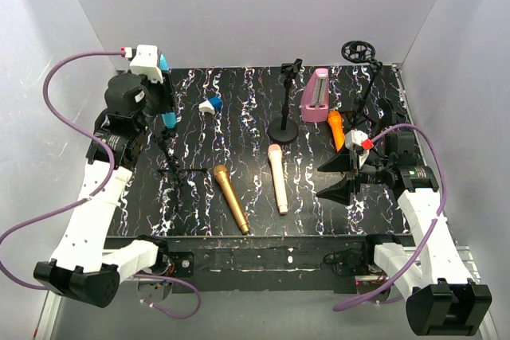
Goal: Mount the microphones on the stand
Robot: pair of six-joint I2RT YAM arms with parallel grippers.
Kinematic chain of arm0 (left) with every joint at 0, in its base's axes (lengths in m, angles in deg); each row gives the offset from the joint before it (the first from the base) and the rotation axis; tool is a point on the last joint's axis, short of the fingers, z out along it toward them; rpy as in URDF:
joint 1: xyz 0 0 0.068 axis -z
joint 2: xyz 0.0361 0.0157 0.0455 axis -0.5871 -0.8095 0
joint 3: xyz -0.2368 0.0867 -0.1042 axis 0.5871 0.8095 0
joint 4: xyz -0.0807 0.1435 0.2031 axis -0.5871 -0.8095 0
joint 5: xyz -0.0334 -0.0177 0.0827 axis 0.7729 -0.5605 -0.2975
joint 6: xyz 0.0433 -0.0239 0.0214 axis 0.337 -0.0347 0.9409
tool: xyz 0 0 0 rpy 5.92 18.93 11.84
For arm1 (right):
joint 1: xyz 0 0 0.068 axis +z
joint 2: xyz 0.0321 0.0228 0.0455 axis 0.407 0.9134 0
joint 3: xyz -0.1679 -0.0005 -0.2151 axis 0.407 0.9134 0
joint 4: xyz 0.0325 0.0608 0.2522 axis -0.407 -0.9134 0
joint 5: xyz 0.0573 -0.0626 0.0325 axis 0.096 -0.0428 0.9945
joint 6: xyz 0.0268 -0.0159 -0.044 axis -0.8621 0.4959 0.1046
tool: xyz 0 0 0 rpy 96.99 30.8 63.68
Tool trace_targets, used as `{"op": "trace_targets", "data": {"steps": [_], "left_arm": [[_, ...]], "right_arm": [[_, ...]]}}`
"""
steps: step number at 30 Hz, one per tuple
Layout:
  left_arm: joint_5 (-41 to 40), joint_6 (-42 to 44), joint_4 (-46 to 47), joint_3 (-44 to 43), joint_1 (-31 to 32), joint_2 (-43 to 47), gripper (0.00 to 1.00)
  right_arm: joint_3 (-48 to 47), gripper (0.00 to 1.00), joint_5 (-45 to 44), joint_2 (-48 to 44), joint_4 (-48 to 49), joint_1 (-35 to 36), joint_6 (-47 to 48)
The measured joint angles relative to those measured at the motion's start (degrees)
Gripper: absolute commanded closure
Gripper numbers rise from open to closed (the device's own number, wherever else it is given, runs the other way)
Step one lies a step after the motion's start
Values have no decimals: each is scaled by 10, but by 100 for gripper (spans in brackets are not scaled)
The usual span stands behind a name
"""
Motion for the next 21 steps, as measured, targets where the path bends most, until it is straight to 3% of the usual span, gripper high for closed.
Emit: {"op": "trace_targets", "data": {"steps": [21], "left_arm": [[59, 6, 45, 83, -17, 71, 100]], "right_arm": [[0, 12, 0, 3, -1, 0, 12]]}}
